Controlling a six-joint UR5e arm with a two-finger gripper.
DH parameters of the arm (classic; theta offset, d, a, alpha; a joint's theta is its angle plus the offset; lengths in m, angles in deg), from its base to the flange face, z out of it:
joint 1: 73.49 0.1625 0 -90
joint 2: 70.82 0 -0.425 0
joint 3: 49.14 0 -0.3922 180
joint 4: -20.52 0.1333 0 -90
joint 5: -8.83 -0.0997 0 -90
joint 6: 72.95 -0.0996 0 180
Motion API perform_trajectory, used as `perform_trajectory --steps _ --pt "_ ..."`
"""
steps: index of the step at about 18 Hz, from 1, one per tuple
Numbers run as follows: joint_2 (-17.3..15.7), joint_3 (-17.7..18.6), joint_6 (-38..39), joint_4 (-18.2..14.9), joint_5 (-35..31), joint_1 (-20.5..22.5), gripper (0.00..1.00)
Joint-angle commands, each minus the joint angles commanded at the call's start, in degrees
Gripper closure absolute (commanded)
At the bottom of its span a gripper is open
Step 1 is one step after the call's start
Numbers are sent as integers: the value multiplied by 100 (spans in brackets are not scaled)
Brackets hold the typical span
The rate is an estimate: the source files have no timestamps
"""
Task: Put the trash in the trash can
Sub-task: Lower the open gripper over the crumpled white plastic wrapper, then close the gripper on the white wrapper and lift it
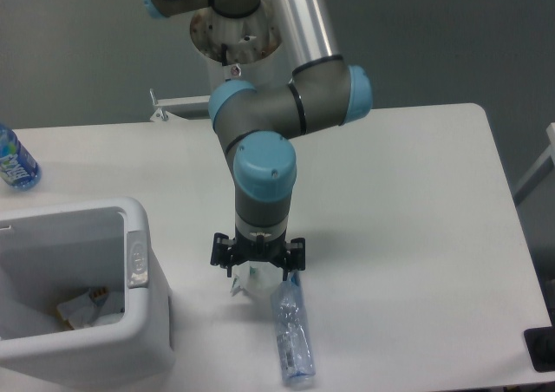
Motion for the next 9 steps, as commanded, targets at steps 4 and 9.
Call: perform_trajectory --steps 4,9 --pt "-70 123 9 0 -44 -35 59" --pt "-175 159 0 -26 -36 -44 100"
